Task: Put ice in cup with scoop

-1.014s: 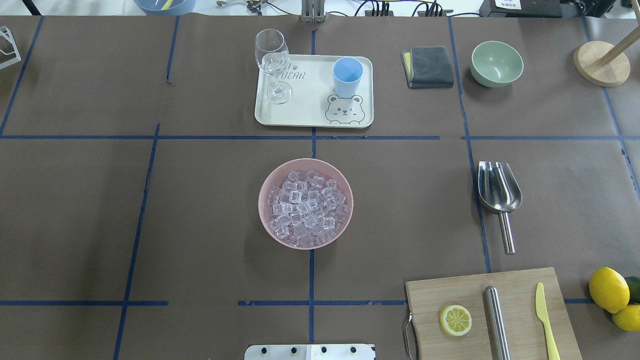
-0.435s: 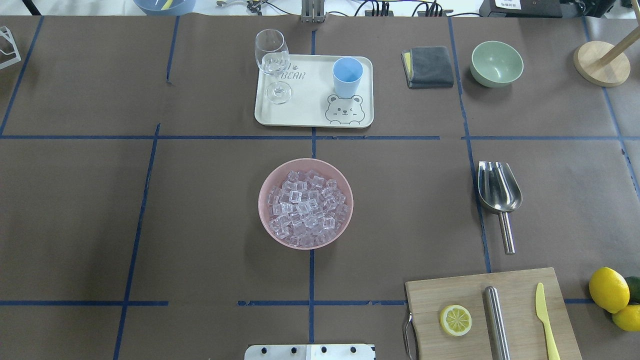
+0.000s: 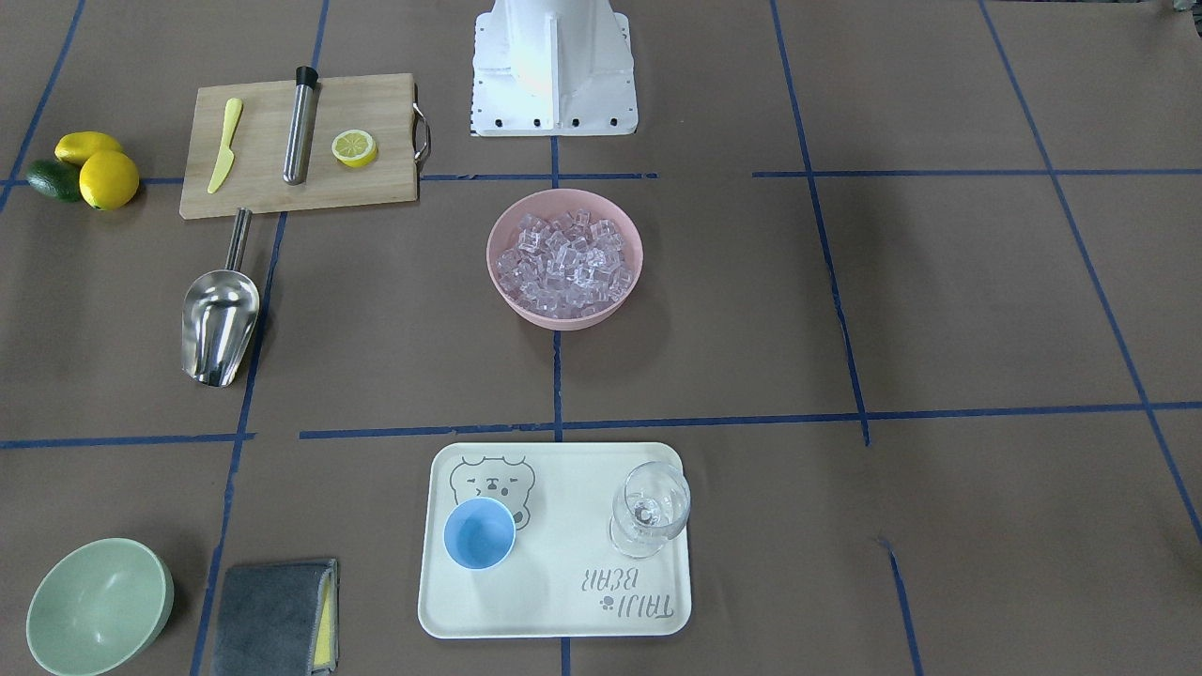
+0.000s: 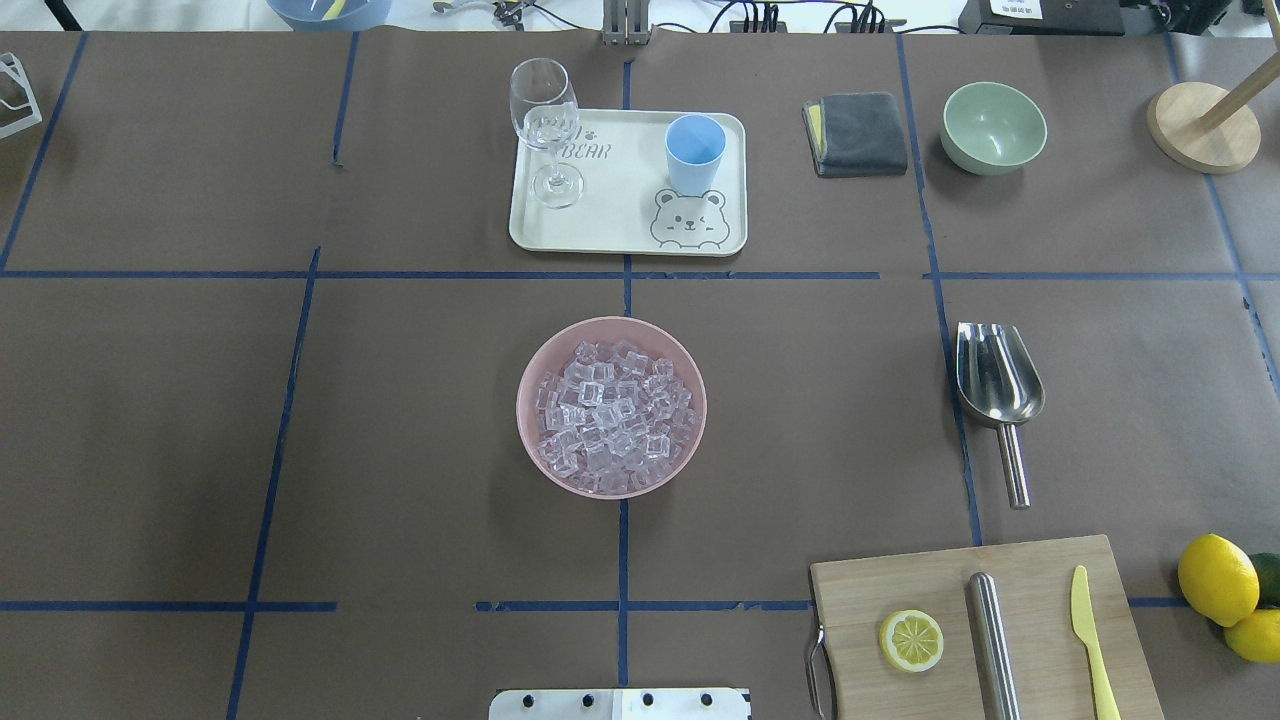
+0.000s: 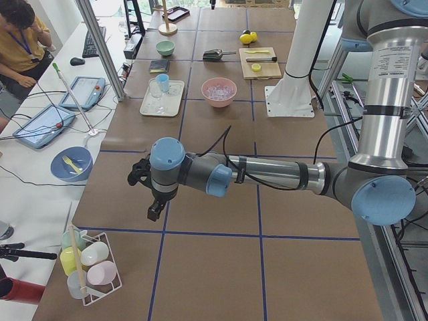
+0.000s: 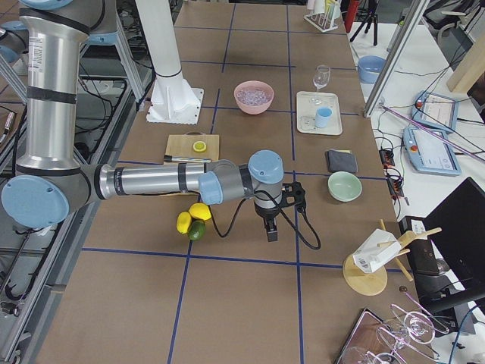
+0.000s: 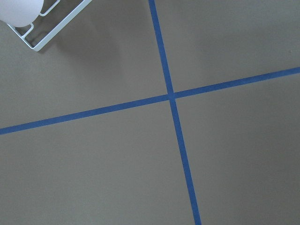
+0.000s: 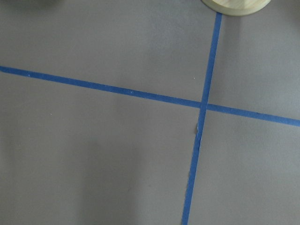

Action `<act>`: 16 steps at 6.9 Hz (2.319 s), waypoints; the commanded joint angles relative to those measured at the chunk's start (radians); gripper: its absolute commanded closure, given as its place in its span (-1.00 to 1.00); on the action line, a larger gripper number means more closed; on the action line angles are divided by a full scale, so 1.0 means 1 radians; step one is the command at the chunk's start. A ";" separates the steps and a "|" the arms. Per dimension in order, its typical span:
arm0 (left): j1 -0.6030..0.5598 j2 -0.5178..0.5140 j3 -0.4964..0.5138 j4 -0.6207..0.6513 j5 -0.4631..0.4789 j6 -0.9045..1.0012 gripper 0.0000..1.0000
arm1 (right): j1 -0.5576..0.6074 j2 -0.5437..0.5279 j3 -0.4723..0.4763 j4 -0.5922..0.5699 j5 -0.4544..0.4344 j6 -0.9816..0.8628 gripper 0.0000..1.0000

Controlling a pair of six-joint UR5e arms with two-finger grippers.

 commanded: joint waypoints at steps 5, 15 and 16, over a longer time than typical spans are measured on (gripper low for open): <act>0.247 -0.095 -0.039 -0.396 0.002 0.010 -1.00 | -0.076 0.090 0.007 0.003 0.000 0.160 -1.00; 0.969 -0.336 0.163 -0.824 0.237 -0.021 -1.00 | -0.192 0.115 0.056 0.003 -0.016 0.186 -1.00; 0.990 -0.363 0.194 -0.841 0.238 -0.039 -1.00 | -0.195 0.115 0.057 0.003 -0.016 0.201 -1.00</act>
